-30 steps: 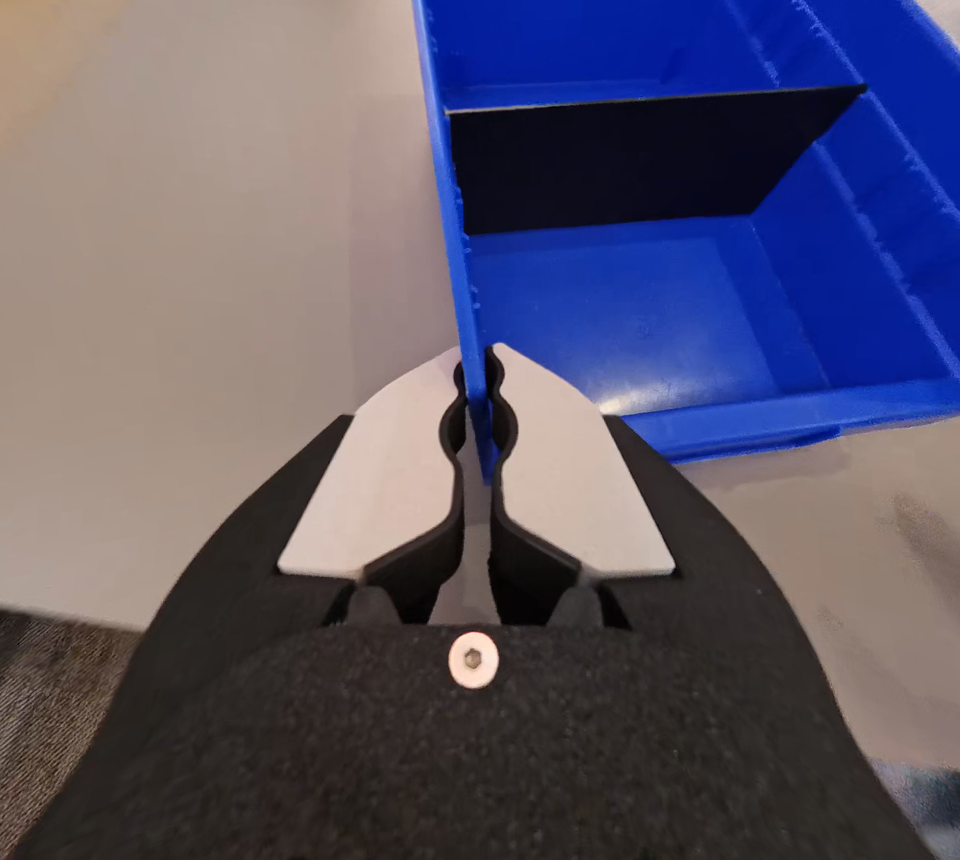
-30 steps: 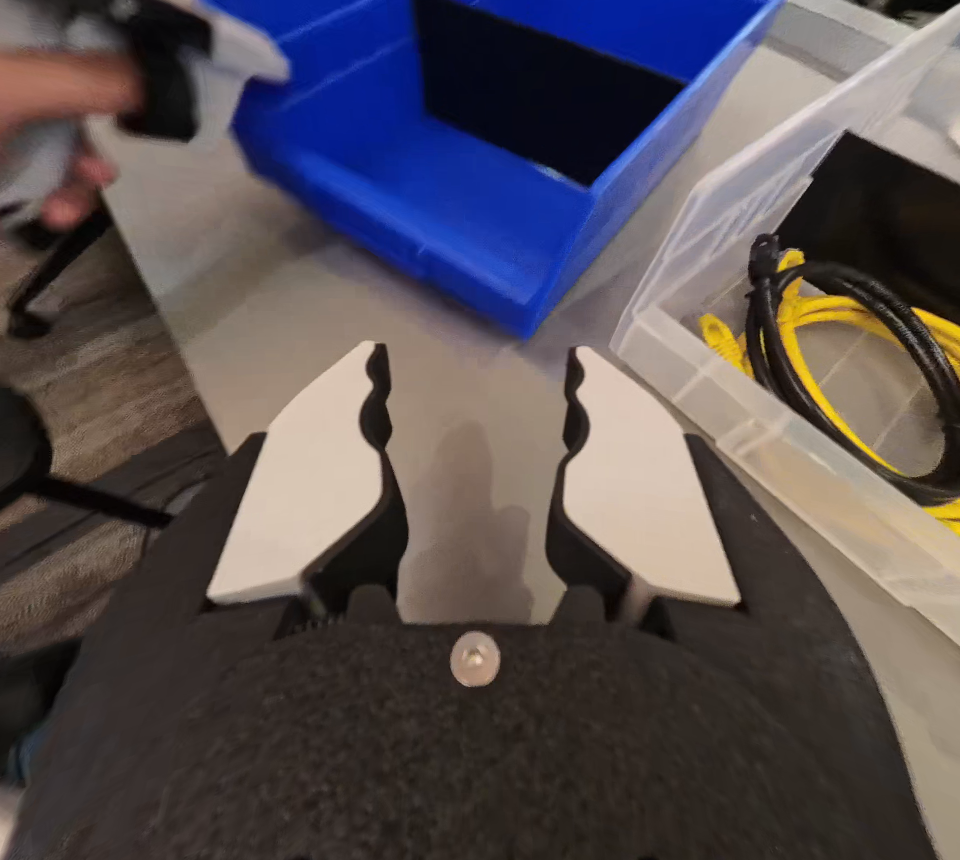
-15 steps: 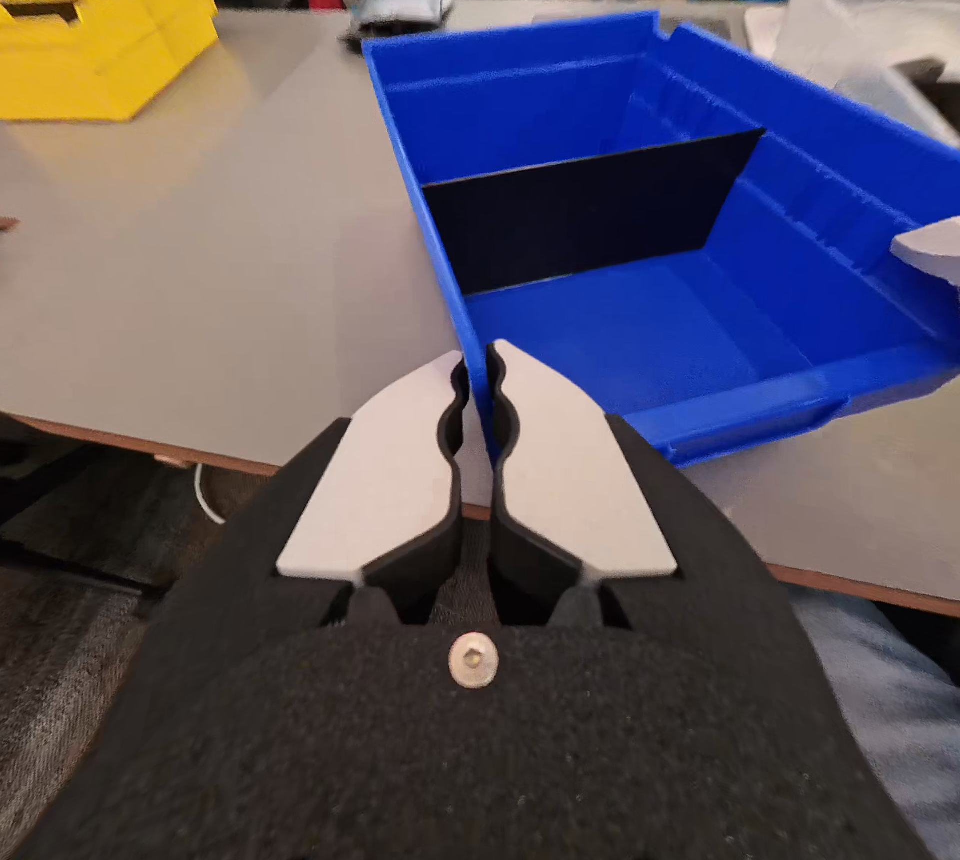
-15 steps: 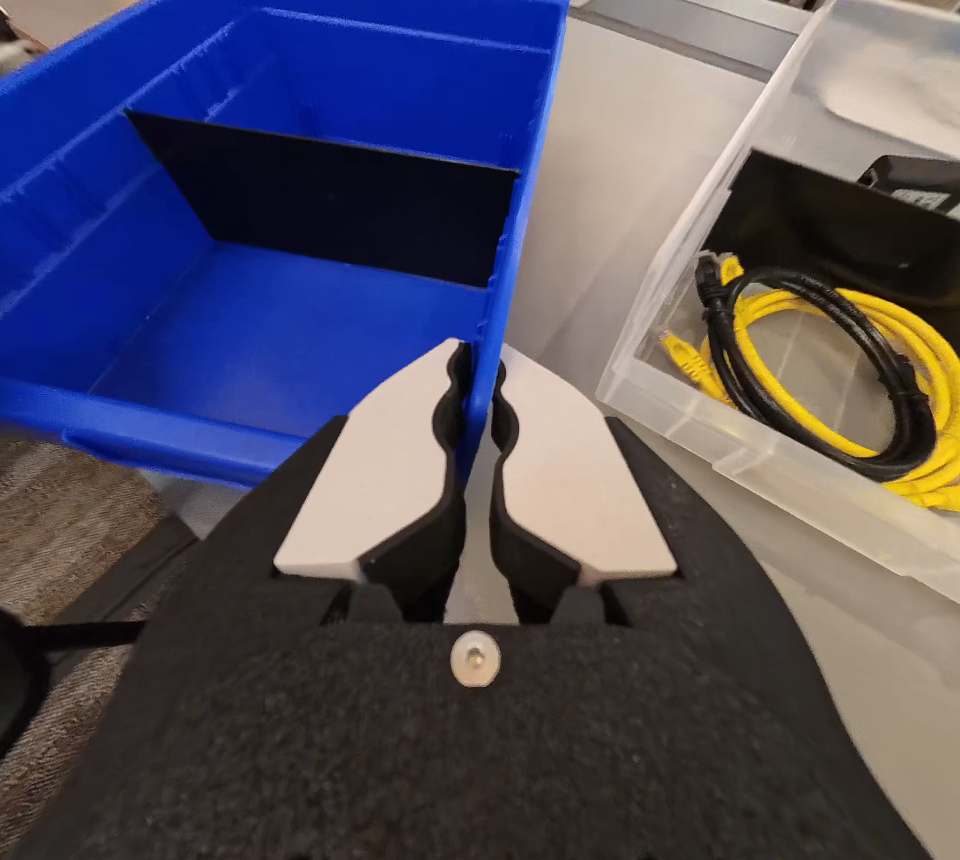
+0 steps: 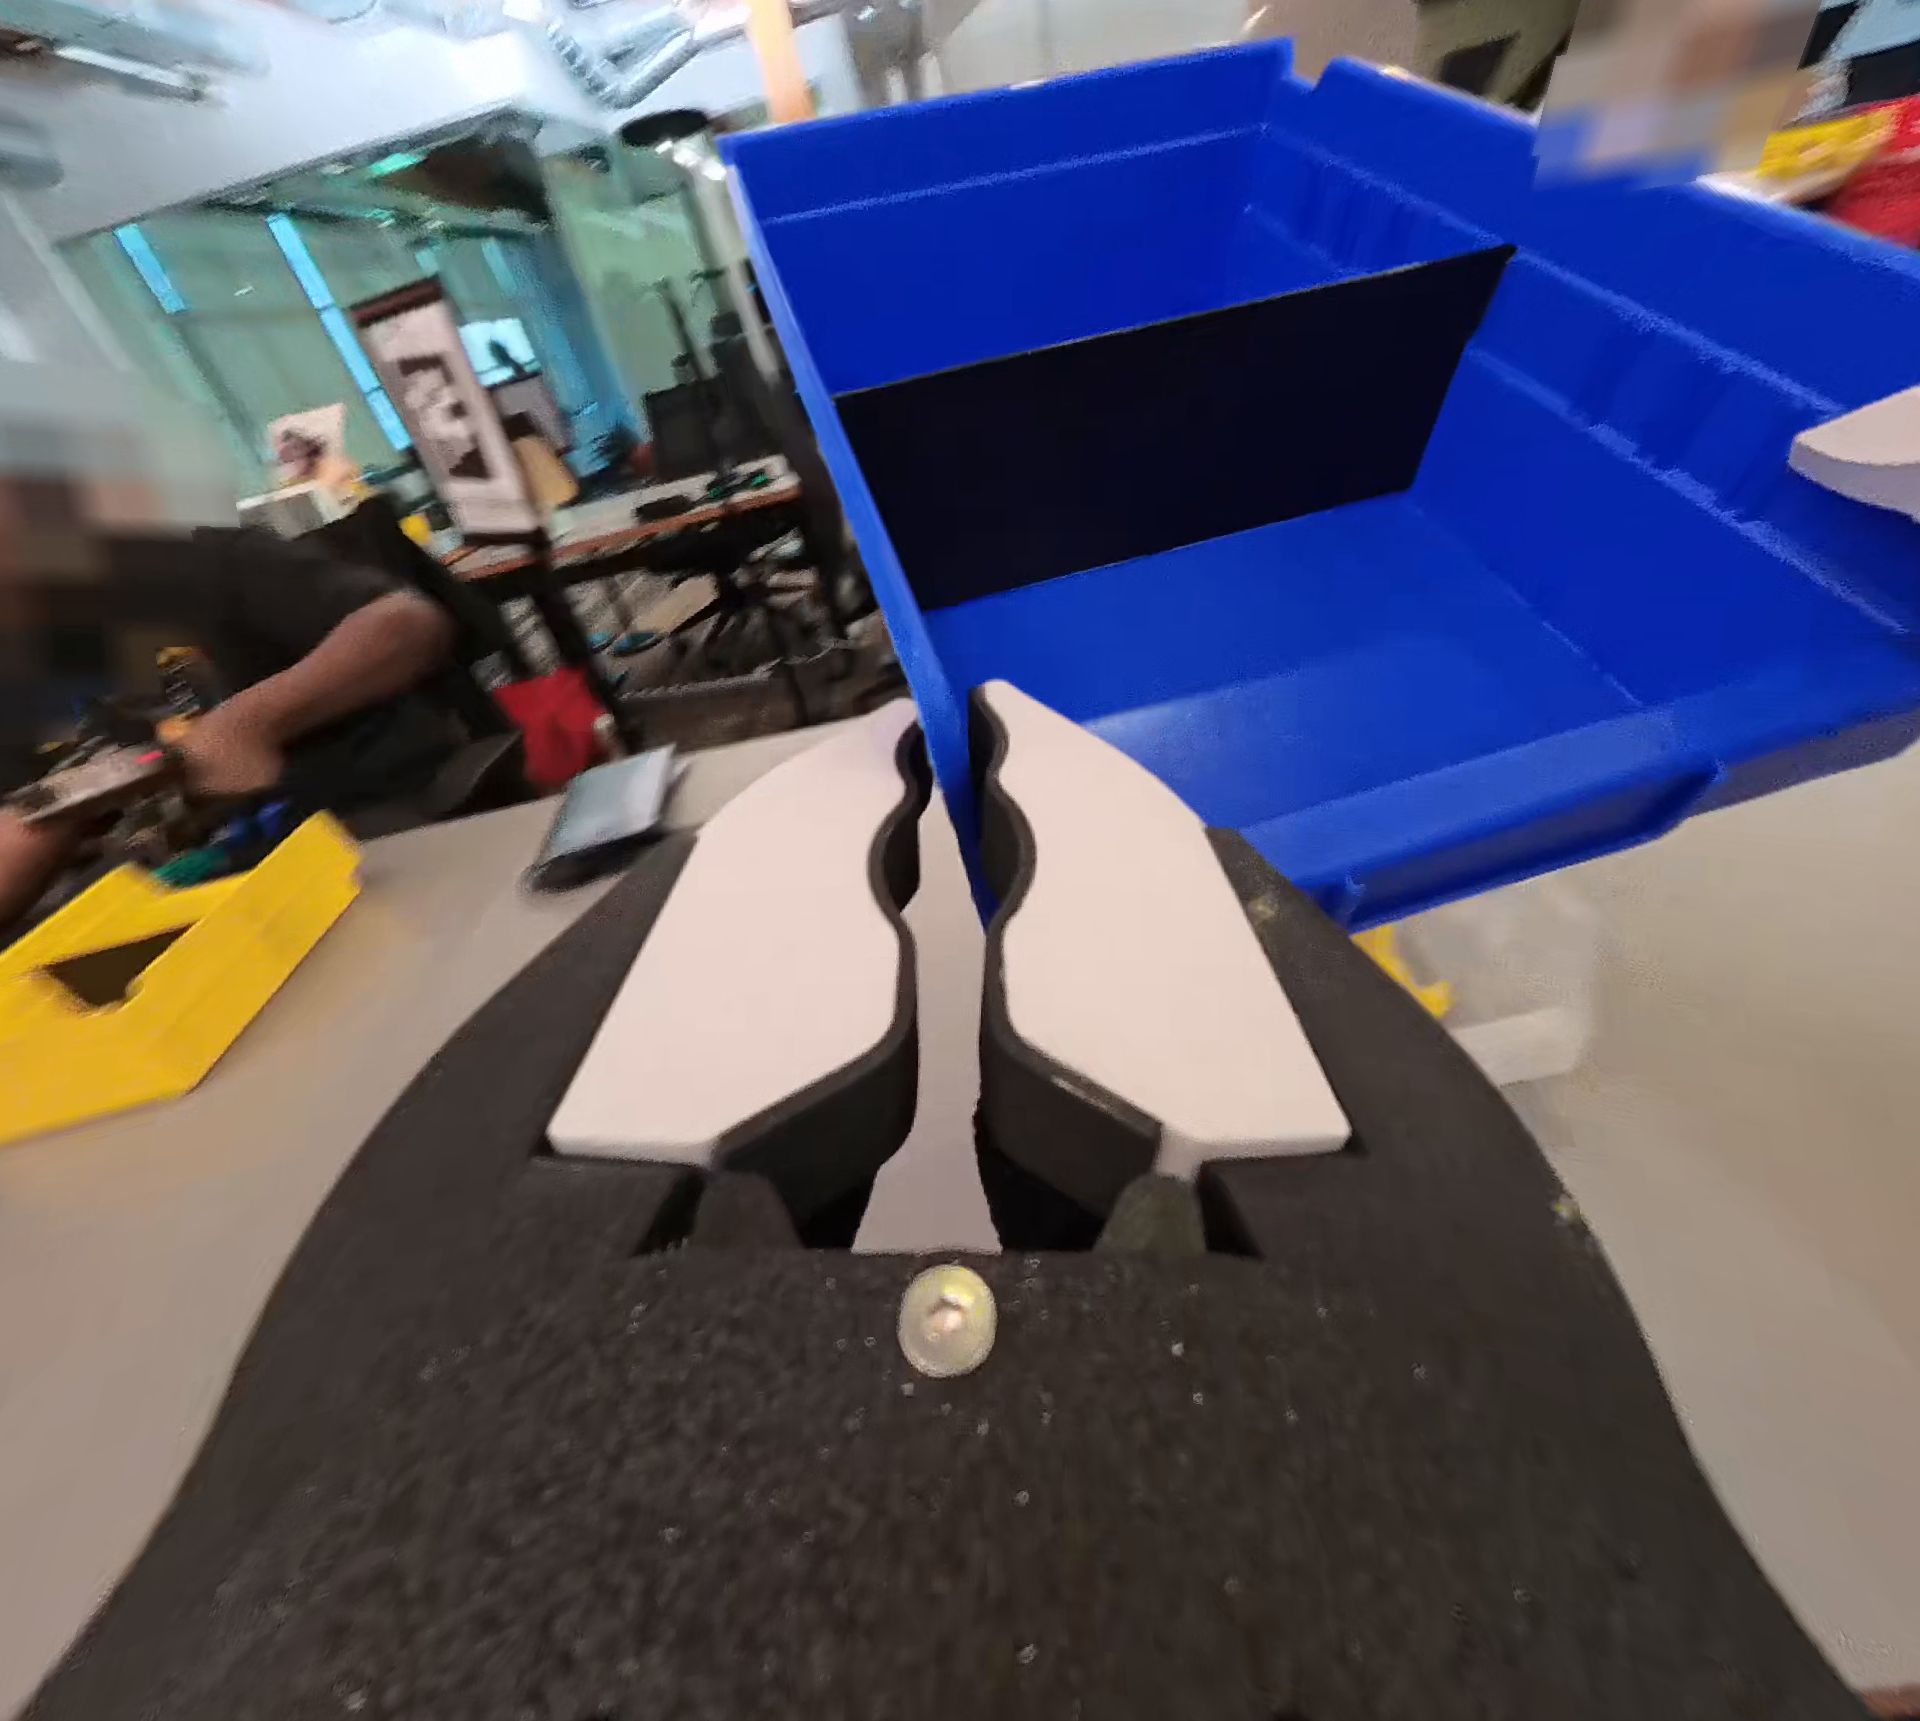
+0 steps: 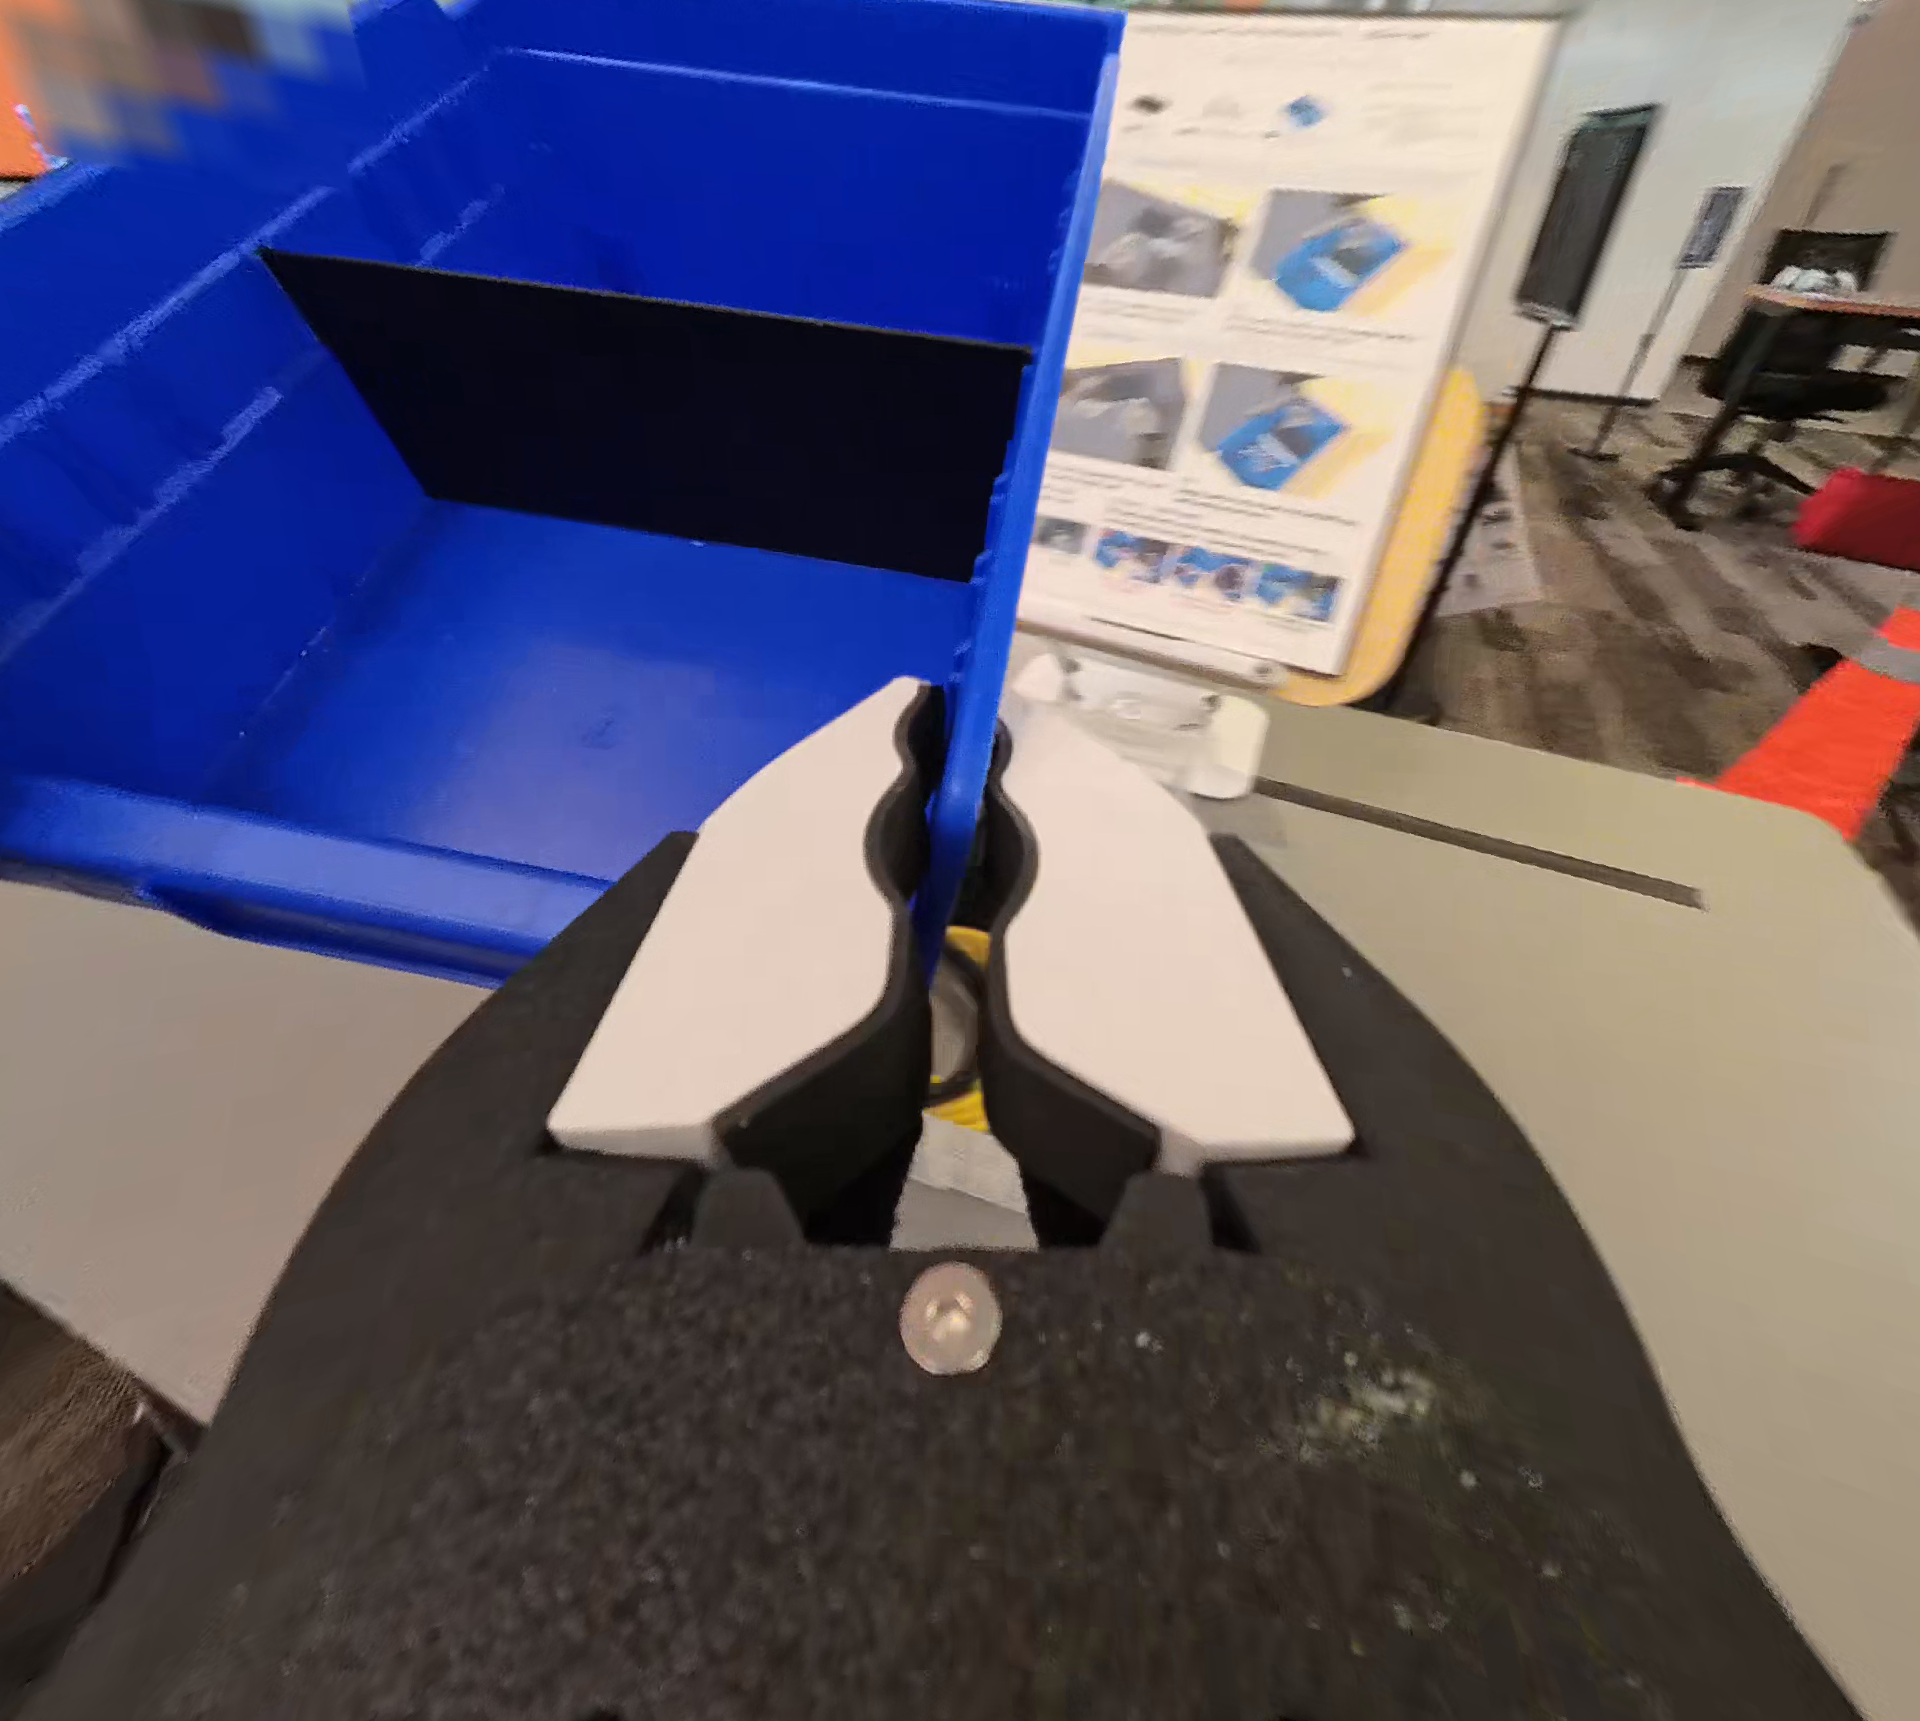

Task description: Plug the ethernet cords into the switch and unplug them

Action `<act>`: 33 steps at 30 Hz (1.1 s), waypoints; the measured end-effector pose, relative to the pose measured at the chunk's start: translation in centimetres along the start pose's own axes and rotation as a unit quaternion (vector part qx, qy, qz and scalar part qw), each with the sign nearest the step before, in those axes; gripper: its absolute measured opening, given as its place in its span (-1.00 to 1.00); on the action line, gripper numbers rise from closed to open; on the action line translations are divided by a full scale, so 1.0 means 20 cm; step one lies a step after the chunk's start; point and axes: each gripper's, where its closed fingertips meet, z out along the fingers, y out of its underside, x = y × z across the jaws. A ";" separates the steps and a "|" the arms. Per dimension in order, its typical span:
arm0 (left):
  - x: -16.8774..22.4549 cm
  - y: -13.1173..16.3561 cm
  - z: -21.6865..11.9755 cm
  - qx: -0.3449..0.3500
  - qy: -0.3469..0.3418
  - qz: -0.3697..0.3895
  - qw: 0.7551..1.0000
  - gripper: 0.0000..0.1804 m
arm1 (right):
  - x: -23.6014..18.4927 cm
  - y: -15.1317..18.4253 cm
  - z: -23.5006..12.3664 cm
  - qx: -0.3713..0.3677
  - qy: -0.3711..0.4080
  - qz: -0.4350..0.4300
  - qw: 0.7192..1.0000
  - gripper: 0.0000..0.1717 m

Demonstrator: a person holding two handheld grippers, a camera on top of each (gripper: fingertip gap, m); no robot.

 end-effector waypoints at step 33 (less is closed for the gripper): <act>2.16 0.91 0.78 -0.212 0.318 -0.034 0.923 -0.51 | 1.96 1.36 -0.10 -0.214 0.144 0.053 0.965 -0.85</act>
